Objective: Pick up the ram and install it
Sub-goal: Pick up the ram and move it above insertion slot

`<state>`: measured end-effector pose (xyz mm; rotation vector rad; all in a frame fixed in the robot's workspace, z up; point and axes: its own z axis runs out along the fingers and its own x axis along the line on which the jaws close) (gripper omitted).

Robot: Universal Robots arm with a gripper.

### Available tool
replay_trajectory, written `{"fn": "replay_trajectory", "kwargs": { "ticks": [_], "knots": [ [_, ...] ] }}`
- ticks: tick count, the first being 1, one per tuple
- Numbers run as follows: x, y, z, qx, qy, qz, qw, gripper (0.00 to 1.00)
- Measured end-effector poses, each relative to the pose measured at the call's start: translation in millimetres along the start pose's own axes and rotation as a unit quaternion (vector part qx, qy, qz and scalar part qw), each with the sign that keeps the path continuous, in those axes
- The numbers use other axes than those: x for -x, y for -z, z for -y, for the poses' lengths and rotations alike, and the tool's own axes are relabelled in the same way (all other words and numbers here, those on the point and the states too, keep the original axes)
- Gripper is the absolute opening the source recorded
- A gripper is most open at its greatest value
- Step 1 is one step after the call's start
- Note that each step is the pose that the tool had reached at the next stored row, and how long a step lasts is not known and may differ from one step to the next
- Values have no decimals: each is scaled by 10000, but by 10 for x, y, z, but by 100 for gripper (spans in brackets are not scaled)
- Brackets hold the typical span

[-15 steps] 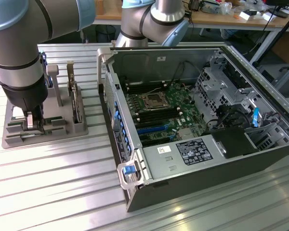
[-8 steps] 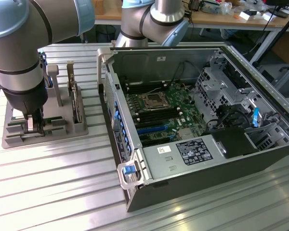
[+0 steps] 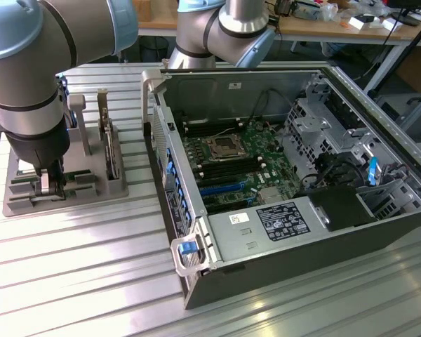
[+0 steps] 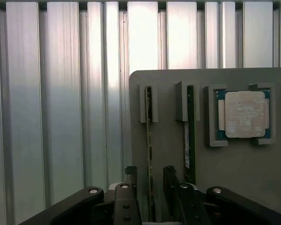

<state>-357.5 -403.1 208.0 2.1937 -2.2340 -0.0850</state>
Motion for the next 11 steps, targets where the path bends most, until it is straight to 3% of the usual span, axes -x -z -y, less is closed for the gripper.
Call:
{"fn": "replay_trajectory", "kwargs": {
  "ticks": [2, 3, 4, 11],
  "knots": [
    [0, 0, 0, 0, 0, 0, 10000, 35],
    [0, 0, 0, 0, 0, 0, 10000, 22],
    [0, 0, 0, 0, 0, 0, 10000, 16],
    [0, 1, 0, -1, 0, 1, 10000, 12]
  ]
}}
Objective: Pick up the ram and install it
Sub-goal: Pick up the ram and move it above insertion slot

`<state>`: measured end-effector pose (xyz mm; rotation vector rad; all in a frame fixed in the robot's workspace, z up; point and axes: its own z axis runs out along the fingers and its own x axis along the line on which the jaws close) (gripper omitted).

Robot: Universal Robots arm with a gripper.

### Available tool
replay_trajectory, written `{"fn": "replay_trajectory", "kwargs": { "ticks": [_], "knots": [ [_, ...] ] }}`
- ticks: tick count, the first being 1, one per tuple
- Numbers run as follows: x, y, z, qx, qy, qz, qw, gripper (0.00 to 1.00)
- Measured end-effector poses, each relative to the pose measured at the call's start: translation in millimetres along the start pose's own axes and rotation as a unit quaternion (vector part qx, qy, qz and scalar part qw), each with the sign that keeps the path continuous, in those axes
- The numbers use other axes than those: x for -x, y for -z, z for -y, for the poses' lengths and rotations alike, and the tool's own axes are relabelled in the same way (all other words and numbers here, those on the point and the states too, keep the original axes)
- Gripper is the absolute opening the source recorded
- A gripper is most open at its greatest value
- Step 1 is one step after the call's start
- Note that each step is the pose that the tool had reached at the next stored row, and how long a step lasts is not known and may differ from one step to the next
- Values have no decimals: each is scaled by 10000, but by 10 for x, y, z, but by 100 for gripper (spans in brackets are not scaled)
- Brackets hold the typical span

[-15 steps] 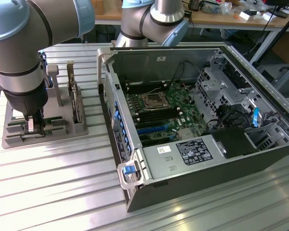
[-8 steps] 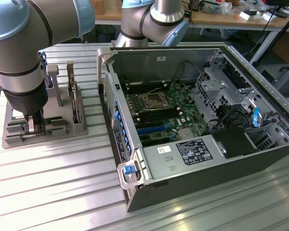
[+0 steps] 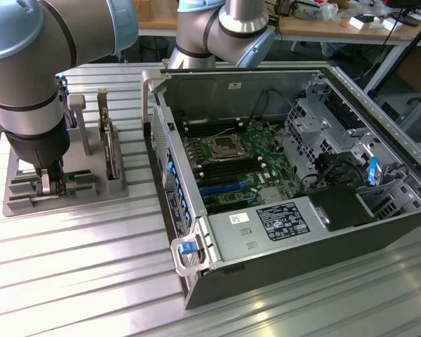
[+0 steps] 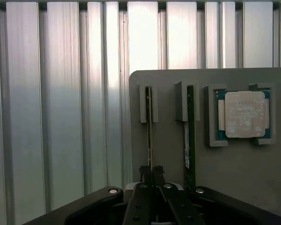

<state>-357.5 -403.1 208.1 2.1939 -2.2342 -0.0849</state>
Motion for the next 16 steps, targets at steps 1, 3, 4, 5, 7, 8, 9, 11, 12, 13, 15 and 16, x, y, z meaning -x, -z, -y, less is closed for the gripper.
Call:
{"fn": "replay_trajectory", "kwargs": {
  "ticks": [1, 3, 4, 5, 7, 8, 9, 11, 12, 13, 15, 16],
  "knots": [
    [0, 7, -1, 1, 0, -1, 10000, 12],
    [0, 21, -1, 1, 0, -1, 10000, 12],
    [1, 26, -2, 1, 0, -1, 10000, 12],
    [1, 38, -2, 1, 0, -1, 10000, 12],
    [2, 55, -3, 1, 0, -1, 10000, 12],
    [2, 60, -3, 1, 0, -1, 10000, 12],
    [2, 81, -4, 2, 0, -1, 10000, 12],
    [3, 105, -5, 1, 0, -1, 10000, 12],
    [4, 121, -6, 1, 0, -1, 10000, 12],
    [4, 135, -7, 1, 0, -1, 10000, 12],
    [5, 158, -8, 1, 0, -1, 10000, 12],
    [5, 170, -8, 1, 0, -1, 10000, 12]
  ]
}}
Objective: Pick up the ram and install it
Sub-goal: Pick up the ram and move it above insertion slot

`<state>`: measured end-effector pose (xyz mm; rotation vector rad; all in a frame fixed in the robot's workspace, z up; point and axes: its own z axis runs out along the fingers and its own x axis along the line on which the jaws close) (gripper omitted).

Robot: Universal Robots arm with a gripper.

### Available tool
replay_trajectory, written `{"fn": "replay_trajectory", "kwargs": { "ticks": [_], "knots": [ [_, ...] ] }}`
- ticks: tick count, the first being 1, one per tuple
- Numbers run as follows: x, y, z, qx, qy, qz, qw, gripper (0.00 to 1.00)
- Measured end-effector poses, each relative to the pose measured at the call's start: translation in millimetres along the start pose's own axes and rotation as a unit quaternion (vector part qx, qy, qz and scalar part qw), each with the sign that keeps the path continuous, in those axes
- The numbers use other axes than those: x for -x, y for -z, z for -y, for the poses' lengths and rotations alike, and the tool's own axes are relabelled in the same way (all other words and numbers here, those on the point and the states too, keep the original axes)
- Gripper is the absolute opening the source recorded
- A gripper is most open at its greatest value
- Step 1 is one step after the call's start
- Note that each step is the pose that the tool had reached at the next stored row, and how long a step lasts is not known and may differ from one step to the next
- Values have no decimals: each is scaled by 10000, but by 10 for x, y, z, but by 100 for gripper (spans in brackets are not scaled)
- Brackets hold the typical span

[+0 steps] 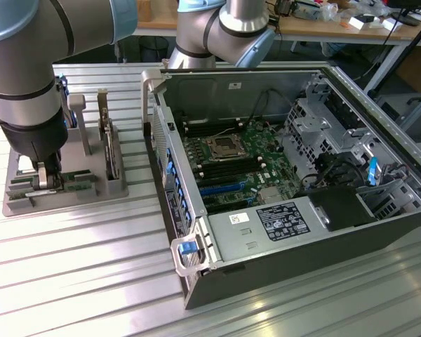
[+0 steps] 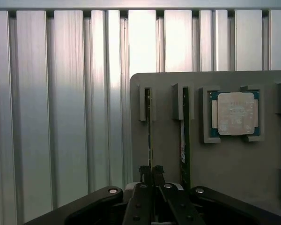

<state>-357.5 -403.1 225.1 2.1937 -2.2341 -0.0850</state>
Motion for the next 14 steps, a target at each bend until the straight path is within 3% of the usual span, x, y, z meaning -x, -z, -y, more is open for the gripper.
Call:
{"fn": "replay_trajectory", "kwargs": {
  "ticks": [14],
  "knots": [
    [5, 157, -7, 0, 0, 1, 10000, 12]
  ]
}}
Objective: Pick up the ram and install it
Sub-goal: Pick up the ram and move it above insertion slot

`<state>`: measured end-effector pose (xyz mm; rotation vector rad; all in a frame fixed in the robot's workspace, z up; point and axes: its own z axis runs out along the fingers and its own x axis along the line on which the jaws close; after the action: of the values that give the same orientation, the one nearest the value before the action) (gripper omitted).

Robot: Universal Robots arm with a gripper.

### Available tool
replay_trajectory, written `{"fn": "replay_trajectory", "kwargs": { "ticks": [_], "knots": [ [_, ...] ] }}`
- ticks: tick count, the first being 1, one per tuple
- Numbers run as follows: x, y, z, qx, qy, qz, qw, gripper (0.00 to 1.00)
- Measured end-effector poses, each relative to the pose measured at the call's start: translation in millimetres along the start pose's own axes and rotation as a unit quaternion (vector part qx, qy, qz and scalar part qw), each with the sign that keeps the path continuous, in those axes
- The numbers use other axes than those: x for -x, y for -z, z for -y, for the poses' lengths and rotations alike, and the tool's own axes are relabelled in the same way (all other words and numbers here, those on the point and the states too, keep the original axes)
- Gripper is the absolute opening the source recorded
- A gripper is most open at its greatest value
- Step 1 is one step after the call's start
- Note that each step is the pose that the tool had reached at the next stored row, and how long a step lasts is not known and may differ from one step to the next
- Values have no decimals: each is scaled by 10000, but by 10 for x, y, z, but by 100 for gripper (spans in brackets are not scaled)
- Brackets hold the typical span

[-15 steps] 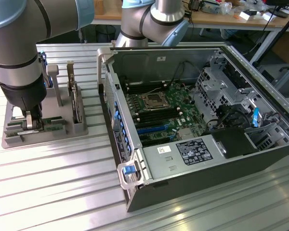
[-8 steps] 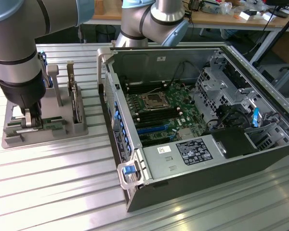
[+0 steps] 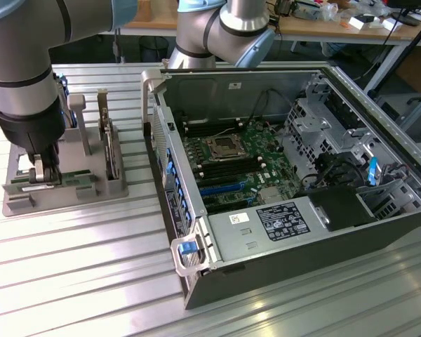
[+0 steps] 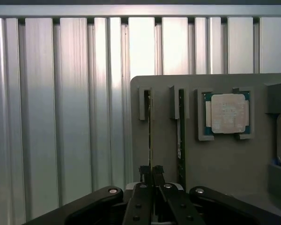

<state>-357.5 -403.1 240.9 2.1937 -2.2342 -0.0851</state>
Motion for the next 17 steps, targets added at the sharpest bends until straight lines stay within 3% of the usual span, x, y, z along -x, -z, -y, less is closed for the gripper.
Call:
{"fn": "replay_trajectory", "kwargs": {
  "ticks": [17],
  "knots": [
    [9, 304, -14, 0, 0, 1, 10000, 12]
  ]
}}
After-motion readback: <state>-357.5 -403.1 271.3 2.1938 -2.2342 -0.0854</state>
